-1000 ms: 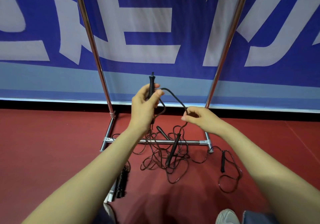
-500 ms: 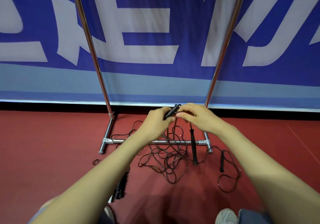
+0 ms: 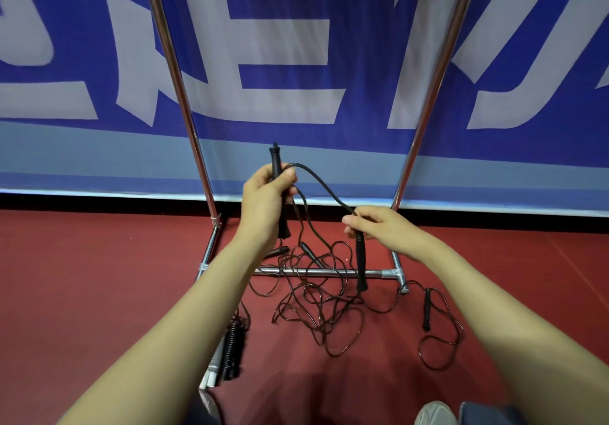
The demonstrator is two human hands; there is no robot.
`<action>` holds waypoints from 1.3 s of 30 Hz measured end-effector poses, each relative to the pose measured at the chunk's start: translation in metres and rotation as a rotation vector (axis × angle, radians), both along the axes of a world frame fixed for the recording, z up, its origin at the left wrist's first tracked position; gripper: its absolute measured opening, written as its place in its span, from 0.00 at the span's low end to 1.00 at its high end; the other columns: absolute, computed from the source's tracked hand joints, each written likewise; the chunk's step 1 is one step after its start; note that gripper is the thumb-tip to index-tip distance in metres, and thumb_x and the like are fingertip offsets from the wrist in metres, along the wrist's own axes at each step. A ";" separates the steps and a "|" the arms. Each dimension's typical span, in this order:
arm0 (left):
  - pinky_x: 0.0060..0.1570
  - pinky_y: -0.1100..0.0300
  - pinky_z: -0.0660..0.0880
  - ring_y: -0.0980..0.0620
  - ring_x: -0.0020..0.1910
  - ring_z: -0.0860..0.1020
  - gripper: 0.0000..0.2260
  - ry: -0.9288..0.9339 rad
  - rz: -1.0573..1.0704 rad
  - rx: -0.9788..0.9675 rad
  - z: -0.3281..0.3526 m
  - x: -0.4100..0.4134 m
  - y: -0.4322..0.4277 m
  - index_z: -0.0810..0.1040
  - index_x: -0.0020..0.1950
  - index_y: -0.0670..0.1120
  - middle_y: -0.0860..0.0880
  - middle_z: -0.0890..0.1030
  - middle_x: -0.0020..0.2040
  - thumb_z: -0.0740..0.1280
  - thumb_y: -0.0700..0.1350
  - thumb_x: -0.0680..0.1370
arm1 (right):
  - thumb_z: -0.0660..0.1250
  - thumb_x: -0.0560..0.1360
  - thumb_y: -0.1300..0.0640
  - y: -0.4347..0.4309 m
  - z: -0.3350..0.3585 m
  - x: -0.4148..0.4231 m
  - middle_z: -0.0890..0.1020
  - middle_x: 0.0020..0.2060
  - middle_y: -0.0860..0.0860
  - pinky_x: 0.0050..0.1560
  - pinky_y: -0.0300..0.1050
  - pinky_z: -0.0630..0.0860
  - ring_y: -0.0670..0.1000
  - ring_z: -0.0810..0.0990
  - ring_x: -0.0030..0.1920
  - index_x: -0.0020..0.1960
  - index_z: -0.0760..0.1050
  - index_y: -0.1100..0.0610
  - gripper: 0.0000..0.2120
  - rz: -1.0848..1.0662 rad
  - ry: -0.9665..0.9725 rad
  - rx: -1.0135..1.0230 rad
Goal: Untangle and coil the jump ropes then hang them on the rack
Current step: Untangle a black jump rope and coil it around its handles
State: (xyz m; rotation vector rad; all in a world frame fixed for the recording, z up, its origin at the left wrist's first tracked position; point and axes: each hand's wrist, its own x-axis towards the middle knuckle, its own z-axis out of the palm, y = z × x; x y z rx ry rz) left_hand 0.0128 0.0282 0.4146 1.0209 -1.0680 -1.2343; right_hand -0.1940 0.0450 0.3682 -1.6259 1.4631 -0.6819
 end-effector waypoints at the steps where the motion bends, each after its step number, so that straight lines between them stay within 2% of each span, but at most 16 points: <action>1: 0.34 0.67 0.69 0.58 0.29 0.71 0.05 0.008 0.014 0.013 -0.001 0.002 -0.002 0.75 0.44 0.44 0.51 0.74 0.34 0.64 0.37 0.79 | 0.65 0.78 0.49 0.001 0.002 0.001 0.84 0.43 0.50 0.55 0.45 0.78 0.49 0.84 0.47 0.47 0.78 0.63 0.16 -0.010 -0.104 0.025; 4: 0.33 0.67 0.69 0.57 0.30 0.71 0.04 0.095 0.031 0.053 -0.002 0.008 -0.006 0.75 0.45 0.42 0.50 0.74 0.35 0.64 0.36 0.79 | 0.66 0.77 0.55 0.004 0.014 0.003 0.82 0.38 0.53 0.53 0.45 0.80 0.52 0.84 0.41 0.45 0.74 0.63 0.10 -0.031 -0.307 0.037; 7: 0.32 0.68 0.69 0.57 0.30 0.71 0.04 0.133 0.053 0.079 -0.003 0.013 -0.009 0.75 0.46 0.42 0.50 0.74 0.36 0.63 0.36 0.80 | 0.70 0.74 0.61 0.003 0.016 0.001 0.78 0.36 0.54 0.51 0.45 0.81 0.52 0.83 0.38 0.44 0.73 0.59 0.06 -0.015 -0.332 0.061; 12: 0.33 0.67 0.69 0.57 0.30 0.71 0.04 0.119 0.055 0.091 -0.008 0.013 -0.011 0.75 0.45 0.43 0.50 0.73 0.36 0.65 0.35 0.79 | 0.68 0.77 0.58 0.004 0.008 -0.008 0.77 0.32 0.51 0.43 0.48 0.82 0.51 0.82 0.35 0.45 0.74 0.60 0.06 -0.022 -0.161 0.166; 15: 0.35 0.66 0.69 0.56 0.31 0.71 0.03 0.091 0.036 0.076 -0.011 0.013 -0.014 0.75 0.46 0.43 0.50 0.74 0.37 0.65 0.36 0.79 | 0.63 0.80 0.49 0.005 0.008 -0.012 0.78 0.30 0.50 0.33 0.41 0.78 0.48 0.78 0.28 0.42 0.74 0.59 0.15 -0.068 0.091 0.060; 17: 0.37 0.64 0.70 0.55 0.33 0.71 0.02 -0.032 0.038 0.099 -0.016 0.016 -0.017 0.77 0.48 0.44 0.49 0.74 0.37 0.66 0.38 0.79 | 0.61 0.80 0.47 0.004 0.009 -0.015 0.76 0.29 0.49 0.29 0.40 0.74 0.46 0.72 0.25 0.42 0.75 0.58 0.16 -0.134 0.107 -0.025; 20: 0.43 0.59 0.69 0.52 0.36 0.70 0.06 -0.349 0.044 0.205 -0.025 0.015 -0.022 0.78 0.54 0.43 0.49 0.73 0.39 0.67 0.43 0.78 | 0.63 0.79 0.52 0.000 0.012 -0.022 0.78 0.33 0.48 0.34 0.44 0.70 0.48 0.71 0.30 0.49 0.72 0.54 0.05 -0.225 0.027 -0.070; 22: 0.39 0.60 0.67 0.52 0.33 0.68 0.08 -0.307 0.039 0.311 -0.025 0.008 -0.019 0.76 0.56 0.41 0.48 0.71 0.36 0.63 0.43 0.80 | 0.62 0.78 0.60 -0.001 0.011 -0.023 0.80 0.41 0.50 0.38 0.48 0.70 0.51 0.71 0.32 0.51 0.67 0.50 0.07 -0.216 0.031 -0.050; 24: 0.33 0.63 0.65 0.53 0.31 0.67 0.07 -0.120 -0.012 0.382 -0.024 -0.001 -0.014 0.74 0.56 0.40 0.47 0.69 0.34 0.60 0.39 0.81 | 0.60 0.78 0.64 0.002 0.011 -0.020 0.79 0.46 0.53 0.34 0.49 0.72 0.52 0.74 0.32 0.57 0.65 0.51 0.11 -0.159 0.058 -0.023; 27: 0.37 0.62 0.68 0.53 0.36 0.73 0.07 -0.017 -0.166 0.387 -0.024 -0.010 -0.003 0.76 0.56 0.41 0.48 0.74 0.38 0.61 0.38 0.80 | 0.61 0.81 0.61 0.007 0.011 -0.008 0.73 0.41 0.56 0.24 0.42 0.68 0.50 0.70 0.27 0.65 0.67 0.52 0.14 -0.106 -0.079 0.018; 29: 0.42 0.61 0.68 0.55 0.41 0.75 0.07 -0.112 -0.255 0.375 -0.027 -0.015 0.002 0.79 0.55 0.44 0.50 0.78 0.41 0.66 0.39 0.78 | 0.61 0.81 0.59 0.005 0.012 0.001 0.69 0.37 0.55 0.22 0.37 0.60 0.48 0.64 0.25 0.63 0.68 0.53 0.12 -0.148 -0.199 0.043; 31: 0.45 0.60 0.69 0.57 0.40 0.76 0.07 -0.156 -0.292 0.363 -0.031 -0.019 0.006 0.80 0.53 0.46 0.50 0.81 0.44 0.69 0.38 0.76 | 0.61 0.81 0.55 0.003 0.015 0.012 0.68 0.34 0.52 0.21 0.36 0.59 0.46 0.62 0.24 0.58 0.69 0.53 0.06 -0.207 -0.278 0.044; 33: 0.41 0.63 0.73 0.56 0.35 0.77 0.07 -0.119 -0.279 0.332 -0.034 -0.024 0.008 0.78 0.49 0.45 0.47 0.81 0.44 0.70 0.35 0.74 | 0.60 0.81 0.54 0.004 0.015 0.023 0.70 0.32 0.51 0.25 0.41 0.70 0.47 0.67 0.26 0.51 0.70 0.53 0.03 -0.198 -0.274 0.006; 35: 0.37 0.65 0.74 0.57 0.31 0.79 0.08 -0.120 -0.241 0.293 -0.036 -0.026 0.008 0.75 0.47 0.43 0.50 0.83 0.38 0.71 0.34 0.73 | 0.61 0.81 0.55 0.005 0.011 0.028 0.77 0.36 0.53 0.45 0.51 0.81 0.51 0.78 0.36 0.48 0.71 0.52 0.04 -0.158 -0.187 -0.016; 36: 0.37 0.65 0.74 0.59 0.30 0.79 0.08 -0.111 -0.232 0.280 -0.036 -0.026 0.008 0.75 0.47 0.43 0.52 0.82 0.34 0.71 0.33 0.73 | 0.60 0.81 0.55 0.007 0.009 0.029 0.81 0.41 0.55 0.54 0.55 0.80 0.53 0.82 0.43 0.48 0.71 0.52 0.04 -0.138 -0.177 0.003; 39: 0.42 0.62 0.79 0.55 0.34 0.81 0.07 0.001 -0.234 0.287 -0.037 -0.024 0.007 0.75 0.47 0.41 0.50 0.83 0.34 0.69 0.32 0.74 | 0.60 0.82 0.56 0.013 0.008 0.031 0.83 0.46 0.56 0.49 0.57 0.81 0.57 0.85 0.46 0.52 0.70 0.53 0.02 -0.086 -0.368 0.102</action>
